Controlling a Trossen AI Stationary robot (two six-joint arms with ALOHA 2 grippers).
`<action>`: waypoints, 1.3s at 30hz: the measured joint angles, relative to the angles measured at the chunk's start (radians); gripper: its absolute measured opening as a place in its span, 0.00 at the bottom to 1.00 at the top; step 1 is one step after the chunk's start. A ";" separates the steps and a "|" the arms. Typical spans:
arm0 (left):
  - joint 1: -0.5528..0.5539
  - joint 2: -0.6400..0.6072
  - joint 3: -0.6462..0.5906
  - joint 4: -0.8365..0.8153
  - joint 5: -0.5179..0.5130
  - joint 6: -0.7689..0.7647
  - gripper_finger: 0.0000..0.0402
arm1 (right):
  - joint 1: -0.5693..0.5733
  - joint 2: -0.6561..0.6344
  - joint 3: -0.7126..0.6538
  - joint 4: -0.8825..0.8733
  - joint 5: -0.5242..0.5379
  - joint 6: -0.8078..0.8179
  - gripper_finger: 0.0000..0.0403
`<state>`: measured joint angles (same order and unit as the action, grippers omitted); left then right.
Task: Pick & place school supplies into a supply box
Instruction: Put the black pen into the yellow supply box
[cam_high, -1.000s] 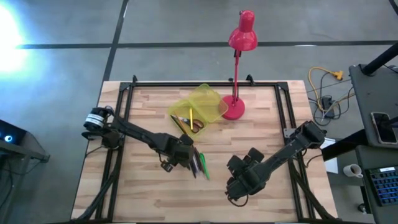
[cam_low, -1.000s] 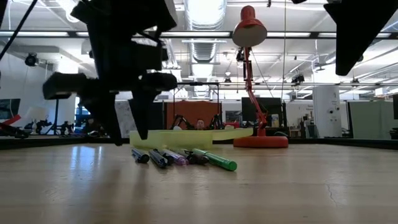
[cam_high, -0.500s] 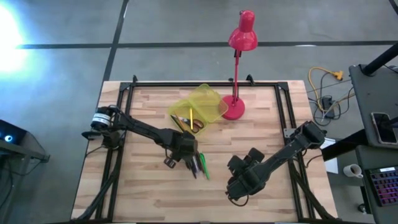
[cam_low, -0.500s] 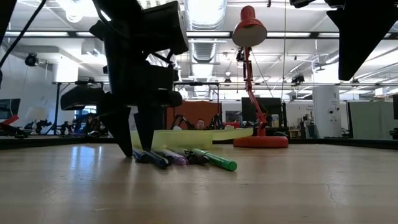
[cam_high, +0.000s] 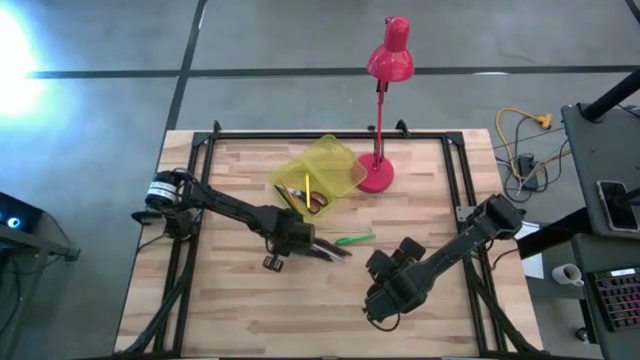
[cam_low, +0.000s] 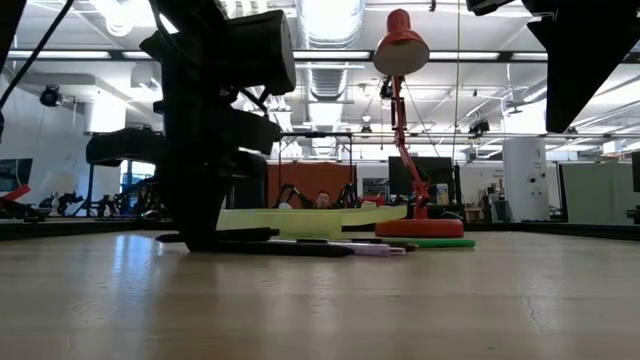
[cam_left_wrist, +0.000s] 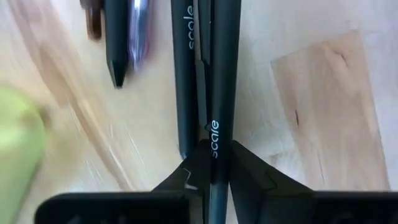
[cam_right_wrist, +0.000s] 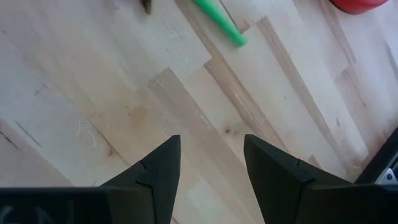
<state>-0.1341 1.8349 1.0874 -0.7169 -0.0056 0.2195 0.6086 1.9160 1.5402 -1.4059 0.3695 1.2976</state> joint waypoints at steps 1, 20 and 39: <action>0.000 -0.005 0.000 -0.004 0.004 -0.022 0.05 | 0.000 0.000 -0.001 0.001 0.000 0.000 0.42; -0.054 -0.192 0.193 -0.124 -0.022 -0.343 0.05 | 0.000 0.000 -0.003 0.008 0.024 -0.025 0.42; 0.385 -0.144 0.229 -0.281 -0.350 0.428 0.06 | 0.016 -0.017 -0.003 0.029 0.043 0.166 0.42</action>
<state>0.2512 1.6912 1.3162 -0.9978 -0.3560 0.6471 0.6243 1.8988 1.5375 -1.3766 0.4126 1.4632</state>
